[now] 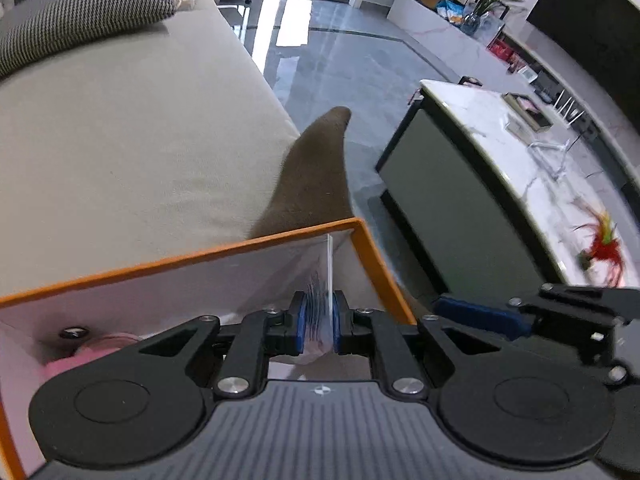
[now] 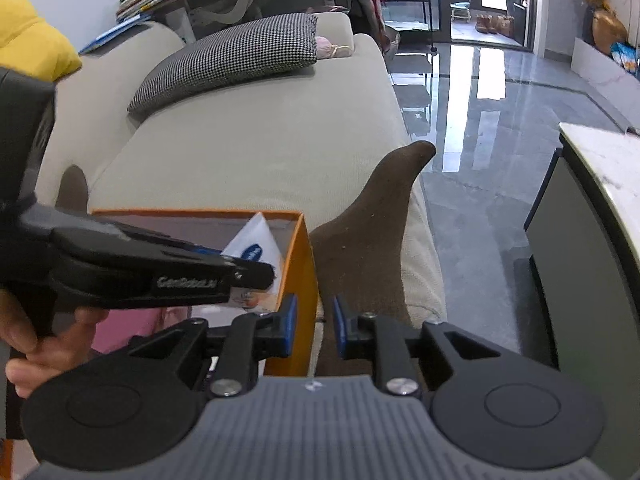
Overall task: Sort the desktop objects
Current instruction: 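Open the right gripper to drop the wallet while left gripper lowers the card into the box, then withdraw both grippers from the shoebox toward the items on the sofa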
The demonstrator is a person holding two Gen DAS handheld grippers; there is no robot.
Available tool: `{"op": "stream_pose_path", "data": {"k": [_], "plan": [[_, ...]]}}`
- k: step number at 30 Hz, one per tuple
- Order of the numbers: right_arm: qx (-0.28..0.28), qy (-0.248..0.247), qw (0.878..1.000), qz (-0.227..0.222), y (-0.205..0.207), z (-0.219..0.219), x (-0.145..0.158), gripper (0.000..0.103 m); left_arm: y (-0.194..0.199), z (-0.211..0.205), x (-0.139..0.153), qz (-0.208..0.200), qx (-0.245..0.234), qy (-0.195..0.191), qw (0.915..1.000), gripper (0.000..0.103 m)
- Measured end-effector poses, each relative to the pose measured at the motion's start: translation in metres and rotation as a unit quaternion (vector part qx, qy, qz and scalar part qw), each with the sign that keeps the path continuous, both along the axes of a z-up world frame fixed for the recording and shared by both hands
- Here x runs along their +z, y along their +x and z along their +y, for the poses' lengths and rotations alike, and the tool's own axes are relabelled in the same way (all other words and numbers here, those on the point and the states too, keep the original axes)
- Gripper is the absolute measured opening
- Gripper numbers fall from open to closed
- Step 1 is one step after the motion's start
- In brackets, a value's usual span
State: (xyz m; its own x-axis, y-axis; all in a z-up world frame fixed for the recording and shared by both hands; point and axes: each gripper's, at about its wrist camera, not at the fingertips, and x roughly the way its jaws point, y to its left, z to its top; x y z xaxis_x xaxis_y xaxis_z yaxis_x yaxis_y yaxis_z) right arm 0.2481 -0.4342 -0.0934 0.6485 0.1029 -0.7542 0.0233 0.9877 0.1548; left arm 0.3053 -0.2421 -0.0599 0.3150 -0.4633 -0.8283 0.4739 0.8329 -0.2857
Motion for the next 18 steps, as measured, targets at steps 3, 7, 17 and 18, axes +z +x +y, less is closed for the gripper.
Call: {"op": "stream_pose_path", "data": {"k": [3, 7, 17, 18], "plan": [[0.006, -0.017, 1.000, 0.001, 0.000, 0.005, 0.002, 0.022, 0.000, 0.003, 0.008, 0.005, -0.001, -0.016, 0.9999, 0.014], [0.008, -0.042, 0.999, -0.005, -0.003, 0.012, 0.009, 0.022, -0.010, 0.015, 0.025, -0.003, 0.000, -0.019, 0.9998, 0.015], [0.028, -0.071, 0.996, -0.051, -0.037, 0.057, 0.044, 0.022, -0.085, 0.074, 0.090, -0.073, 0.012, 0.021, 0.9970, 0.015], [0.035, -0.065, 0.996, -0.052, -0.041, 0.067, 0.046, 0.023, -0.093, 0.083, 0.095, -0.079, 0.017, 0.028, 0.9963, 0.015]]}}
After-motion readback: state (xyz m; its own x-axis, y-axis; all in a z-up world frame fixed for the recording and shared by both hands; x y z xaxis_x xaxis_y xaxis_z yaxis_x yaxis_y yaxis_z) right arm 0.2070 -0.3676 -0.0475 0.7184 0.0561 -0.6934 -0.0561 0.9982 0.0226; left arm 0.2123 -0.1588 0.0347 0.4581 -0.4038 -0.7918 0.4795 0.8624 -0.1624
